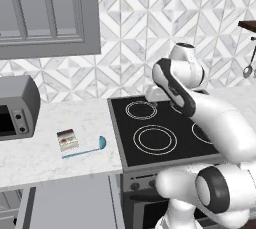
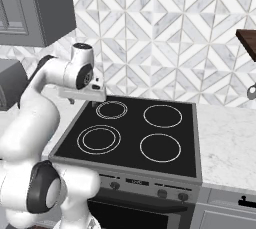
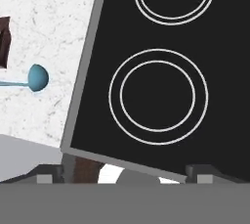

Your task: Pick the ladle from the drawer and place it on the counter.

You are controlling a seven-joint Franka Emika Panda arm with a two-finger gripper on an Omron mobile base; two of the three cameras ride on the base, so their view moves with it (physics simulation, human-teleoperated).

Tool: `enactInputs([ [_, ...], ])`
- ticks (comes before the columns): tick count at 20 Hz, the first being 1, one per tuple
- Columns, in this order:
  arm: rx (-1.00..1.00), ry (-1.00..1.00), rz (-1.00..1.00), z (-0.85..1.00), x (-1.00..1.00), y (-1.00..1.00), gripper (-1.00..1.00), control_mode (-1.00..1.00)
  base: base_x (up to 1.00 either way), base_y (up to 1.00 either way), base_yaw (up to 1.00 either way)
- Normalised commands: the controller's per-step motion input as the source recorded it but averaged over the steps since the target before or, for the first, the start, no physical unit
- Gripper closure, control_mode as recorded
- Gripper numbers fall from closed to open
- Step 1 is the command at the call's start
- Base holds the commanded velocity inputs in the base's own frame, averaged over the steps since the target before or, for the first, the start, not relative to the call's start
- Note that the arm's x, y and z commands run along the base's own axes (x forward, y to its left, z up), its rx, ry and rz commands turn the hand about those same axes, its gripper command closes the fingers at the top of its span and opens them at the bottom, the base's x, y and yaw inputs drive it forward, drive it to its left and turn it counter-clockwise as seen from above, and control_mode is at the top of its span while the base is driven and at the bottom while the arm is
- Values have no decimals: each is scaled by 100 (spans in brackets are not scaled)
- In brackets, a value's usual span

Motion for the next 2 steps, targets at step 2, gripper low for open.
enactInputs([
  [2, 0, 0, -13, 19, -96, -100, -100, -100, 0, 0, 0],
])
